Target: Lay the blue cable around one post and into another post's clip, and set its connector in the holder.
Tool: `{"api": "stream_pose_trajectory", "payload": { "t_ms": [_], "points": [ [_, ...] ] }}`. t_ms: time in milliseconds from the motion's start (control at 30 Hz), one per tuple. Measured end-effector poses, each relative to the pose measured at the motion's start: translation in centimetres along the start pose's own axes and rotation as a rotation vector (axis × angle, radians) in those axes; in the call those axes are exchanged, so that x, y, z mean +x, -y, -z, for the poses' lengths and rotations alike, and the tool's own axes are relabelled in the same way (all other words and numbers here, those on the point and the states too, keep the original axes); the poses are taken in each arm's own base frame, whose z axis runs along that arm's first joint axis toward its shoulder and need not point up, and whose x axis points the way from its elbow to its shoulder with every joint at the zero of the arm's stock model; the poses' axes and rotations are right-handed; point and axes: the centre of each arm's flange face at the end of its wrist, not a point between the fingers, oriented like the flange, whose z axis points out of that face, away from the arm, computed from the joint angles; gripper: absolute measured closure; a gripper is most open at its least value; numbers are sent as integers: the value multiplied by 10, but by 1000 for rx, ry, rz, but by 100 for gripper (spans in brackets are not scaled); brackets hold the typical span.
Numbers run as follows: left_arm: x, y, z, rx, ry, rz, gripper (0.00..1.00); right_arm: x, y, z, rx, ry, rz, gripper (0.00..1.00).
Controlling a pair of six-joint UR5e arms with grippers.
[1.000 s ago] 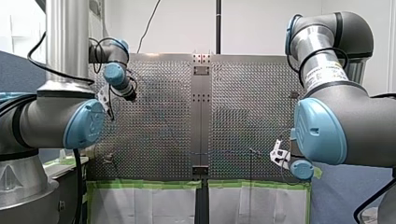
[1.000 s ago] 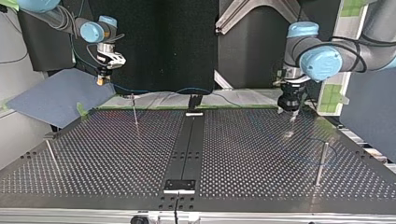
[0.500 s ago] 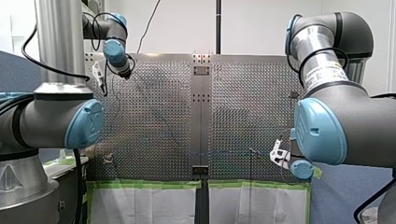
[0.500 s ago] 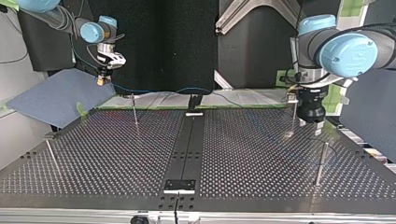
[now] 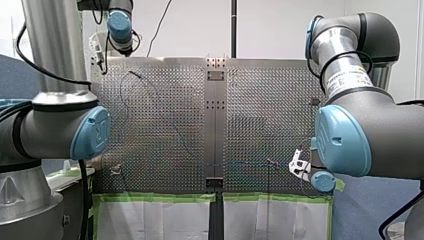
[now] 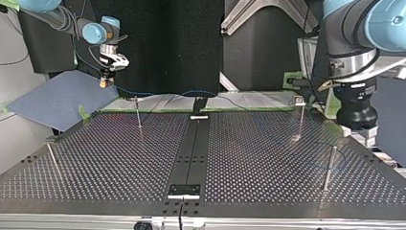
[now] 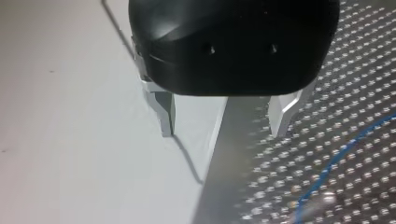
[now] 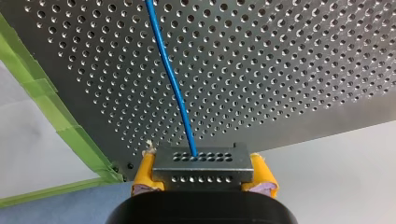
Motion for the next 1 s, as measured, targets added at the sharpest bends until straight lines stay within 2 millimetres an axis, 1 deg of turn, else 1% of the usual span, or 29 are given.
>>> {"api": "stream_pose_trajectory", "payload": {
  "t_ms": [100, 233, 333, 400, 567, 700, 867, 1000],
  "points": [
    [-12, -2, 11, -20, 14, -4, 0, 0, 0, 0, 0, 0, 0, 100],
    [-21, -2, 24, -21, 17, -18, 0, 0, 0, -1, 0, -1, 0, 100],
    [-25, -1, 32, -5, 4, -35, 0, 1, 0, -1, 0, -1, 0, 100],
    [-22, 0, 33, 6, -17, -53, 0, 1, 0, -1, 0, 1, 0, 100],
    [-10, 2, 27, 7, -80, -109, 0, 0, 0, -1, -1, 3, 0, 100],
    [-6, 3, 18, -13, -116, -146, 0, 0, 0, -1, -1, 4, 0, 100],
    [-8, 5, 8, -25, -148, -158, 0, 0, 1, -1, 1, 5, 0, 100],
    [-17, 9, 4, -21, -166, -160, 0, 0, 3, -1, 3, 5, 0, 100]
  ]
}}
